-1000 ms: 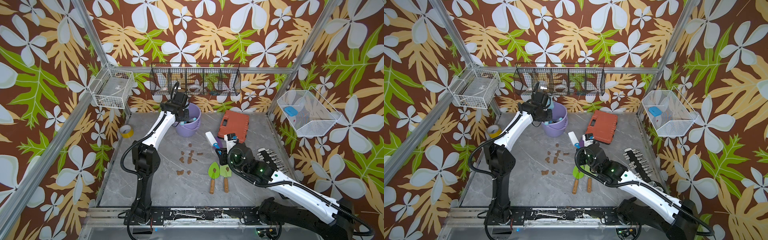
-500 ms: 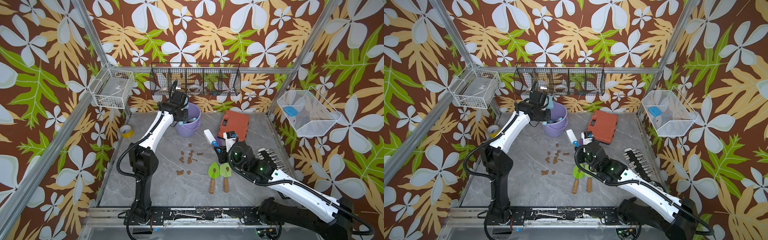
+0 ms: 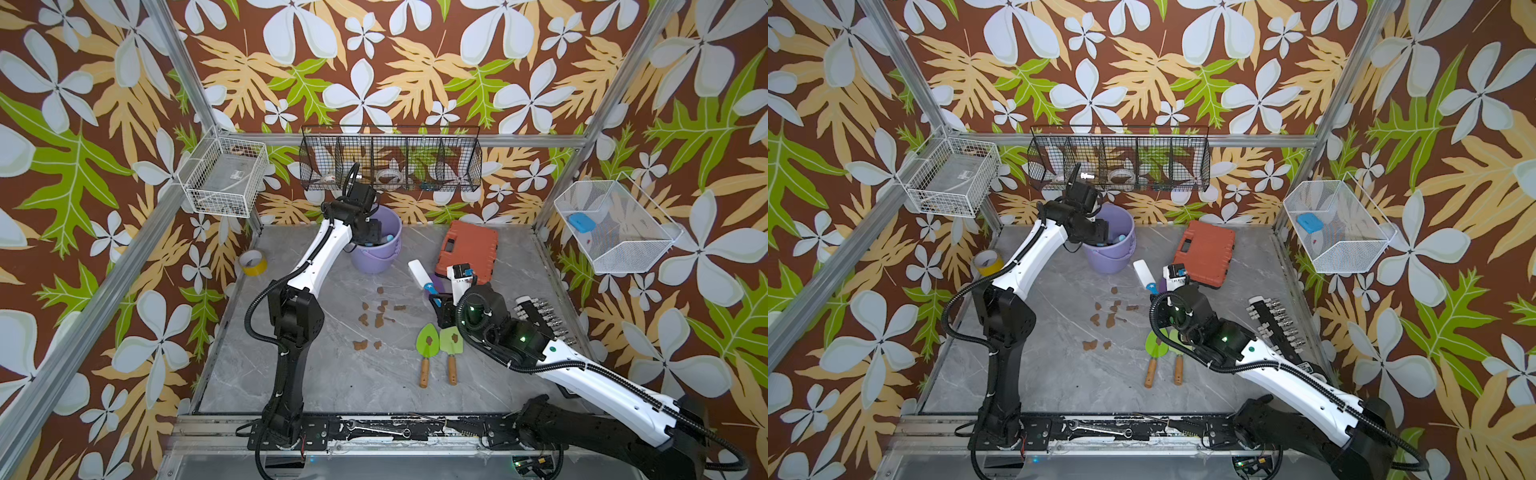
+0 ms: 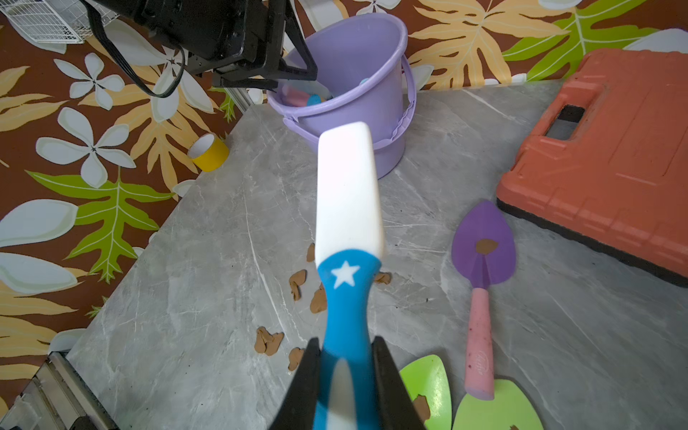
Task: Brush the soil off the hand trowel and place it into the bucket
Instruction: Place the hand trowel in the bucket, then pick up the hand trowel from the center of the board.
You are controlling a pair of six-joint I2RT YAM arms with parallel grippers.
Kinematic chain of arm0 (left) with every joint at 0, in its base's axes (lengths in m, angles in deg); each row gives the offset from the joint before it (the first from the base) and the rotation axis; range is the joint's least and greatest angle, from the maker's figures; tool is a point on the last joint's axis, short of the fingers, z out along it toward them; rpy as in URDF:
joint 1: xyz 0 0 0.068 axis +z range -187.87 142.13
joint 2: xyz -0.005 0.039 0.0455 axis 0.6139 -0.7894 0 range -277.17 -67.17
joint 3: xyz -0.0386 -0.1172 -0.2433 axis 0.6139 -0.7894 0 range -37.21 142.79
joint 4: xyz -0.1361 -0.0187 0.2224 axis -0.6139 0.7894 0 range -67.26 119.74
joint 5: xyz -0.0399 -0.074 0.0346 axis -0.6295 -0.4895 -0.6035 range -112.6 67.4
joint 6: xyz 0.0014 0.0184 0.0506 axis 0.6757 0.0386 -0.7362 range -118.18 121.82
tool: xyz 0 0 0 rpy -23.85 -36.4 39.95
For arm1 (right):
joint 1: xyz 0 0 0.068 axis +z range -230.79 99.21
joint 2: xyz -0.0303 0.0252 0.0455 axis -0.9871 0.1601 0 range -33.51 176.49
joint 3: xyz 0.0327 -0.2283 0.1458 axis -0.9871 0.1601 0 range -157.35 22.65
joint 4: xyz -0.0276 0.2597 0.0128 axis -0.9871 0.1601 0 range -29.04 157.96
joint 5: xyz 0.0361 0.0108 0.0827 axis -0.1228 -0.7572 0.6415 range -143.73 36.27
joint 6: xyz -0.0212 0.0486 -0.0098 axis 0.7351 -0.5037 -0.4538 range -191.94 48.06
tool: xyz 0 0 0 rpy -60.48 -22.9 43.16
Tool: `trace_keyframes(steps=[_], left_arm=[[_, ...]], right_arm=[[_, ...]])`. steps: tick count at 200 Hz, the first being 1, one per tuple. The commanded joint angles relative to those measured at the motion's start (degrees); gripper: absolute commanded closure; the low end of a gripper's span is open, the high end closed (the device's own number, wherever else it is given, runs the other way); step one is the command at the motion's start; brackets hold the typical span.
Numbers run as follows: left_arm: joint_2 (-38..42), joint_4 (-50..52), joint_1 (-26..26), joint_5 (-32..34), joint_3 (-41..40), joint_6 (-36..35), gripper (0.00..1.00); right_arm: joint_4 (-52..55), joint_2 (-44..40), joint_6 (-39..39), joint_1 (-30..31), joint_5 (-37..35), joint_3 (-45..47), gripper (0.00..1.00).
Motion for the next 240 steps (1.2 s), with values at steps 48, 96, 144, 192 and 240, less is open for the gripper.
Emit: trace_keyframes(steps=[48,96,144,192,240], left_arm=[[25.95,-20.48,-3.18,3.11,-34.79,4.25,0.36],[52.21,-37.61,-13.87,2.1,-74.13,21.79,0.37],[60.21,-36.2,-39.04,11.78,-87.99,33.25,0.35],[56.03,-47.06,-46.6,12.27,-92.27,35.49,0.3],[41.68,-48.83,-48.86,8.21,-85.49,31.33,0.29]], right_arm=[[-2.96,-1.18,-1.13,0.06,-0.67,2.77,1.0],[-2.86,-5.58,-2.78,0.11,-2.07,9.96,1.0],[4.2,-5.08,-4.28,-0.03,-1.99,11.23,1.0],[4.16,-5.83,-6.93,-0.14,-3.84,12.21,1.0],[4.66,-7.53,-8.84,-0.49,-6.15,13.33,1.0]])
